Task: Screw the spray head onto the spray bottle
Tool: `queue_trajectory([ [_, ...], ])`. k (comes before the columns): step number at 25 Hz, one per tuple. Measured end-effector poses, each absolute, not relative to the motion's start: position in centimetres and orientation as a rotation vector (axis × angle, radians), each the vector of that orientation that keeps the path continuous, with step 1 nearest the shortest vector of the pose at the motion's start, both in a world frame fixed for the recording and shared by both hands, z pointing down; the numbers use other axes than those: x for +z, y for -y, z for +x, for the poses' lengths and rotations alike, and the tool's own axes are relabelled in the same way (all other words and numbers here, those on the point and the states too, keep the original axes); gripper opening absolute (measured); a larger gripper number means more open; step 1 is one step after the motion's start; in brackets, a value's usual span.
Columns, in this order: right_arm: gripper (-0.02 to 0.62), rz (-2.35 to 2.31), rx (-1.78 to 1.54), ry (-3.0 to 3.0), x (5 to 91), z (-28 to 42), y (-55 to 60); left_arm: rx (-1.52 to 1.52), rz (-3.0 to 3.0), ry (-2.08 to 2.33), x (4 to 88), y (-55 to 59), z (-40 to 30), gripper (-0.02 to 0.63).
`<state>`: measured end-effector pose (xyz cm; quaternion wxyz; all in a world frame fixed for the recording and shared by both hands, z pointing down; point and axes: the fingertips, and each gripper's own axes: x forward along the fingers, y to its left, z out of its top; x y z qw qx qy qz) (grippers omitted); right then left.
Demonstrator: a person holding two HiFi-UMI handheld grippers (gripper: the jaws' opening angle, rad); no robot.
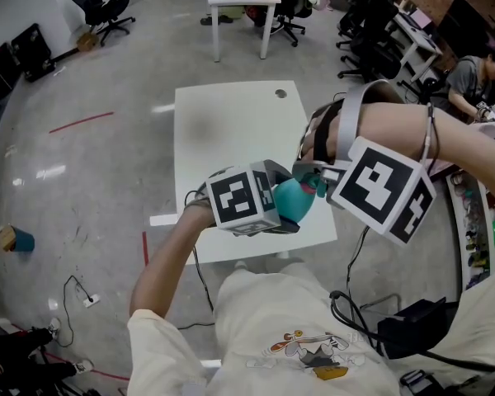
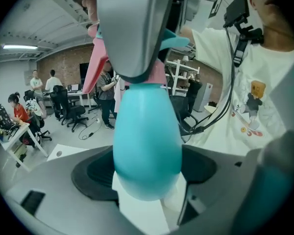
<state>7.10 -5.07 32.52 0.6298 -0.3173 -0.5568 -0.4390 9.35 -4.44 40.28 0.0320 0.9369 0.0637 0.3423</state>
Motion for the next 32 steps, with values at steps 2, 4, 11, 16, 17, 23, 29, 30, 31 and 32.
queue_trajectory([
  [2, 0.13, -0.722, -0.979, 1.286, 32.6, 7.3, 5.1, 1.073, 2.884, -0.156, 40.4, 4.6, 9.4, 0.385],
  [4, 0.13, -0.704, -0.942, 1.302, 32.6, 7.4, 5.2, 1.1, 2.88, -0.094, 40.6, 4.9, 9.4, 0.385],
  [11, 0.13, -0.572, -0.762, 1.363, 32.6, 7.3, 6.7, 1.1, 2.901, 0.251, 40.3, 7.3, 9.3, 0.385],
  [16, 0.13, -0.418, -0.625, 1.363, 32.8, 7.7, 7.8, 1.125, 2.849, 0.464, 40.5, 8.8, 9.4, 0.385],
  [17, 0.13, -0.367, -0.584, 1.368, 33.1, 7.8, 8.3, 1.117, 2.833, 0.516, 40.8, 9.3, 9.4, 0.385],
  [23, 0.13, -0.1, -0.322, 1.456, 33.9, 8.0, 10.9, 1.151, 2.723, 0.978, 41.3, 13.2, 8.8, 0.385],
  [29, 0.13, 0.158, 0.037, 1.671, 34.4, 7.0, 12.5, 1.22, 2.636, 1.249, 41.9, 15.6, 7.9, 0.385],
  [30, 0.13, 0.214, 0.117, 1.708, 34.5, 7.0, 12.7, 1.229, 2.631, 1.272, 42.0, 15.8, 7.7, 0.385],
  [31, 0.13, 0.27, 0.197, 1.743, 34.6, 7.0, 12.9, 1.236, 2.626, 1.287, 42.1, 16.0, 7.6, 0.385],
  [32, 0.13, 0.322, 0.267, 1.77, 34.6, 7.1, 13.1, 1.244, 2.622, 1.297, 42.1, 16.1, 7.5, 0.385],
])
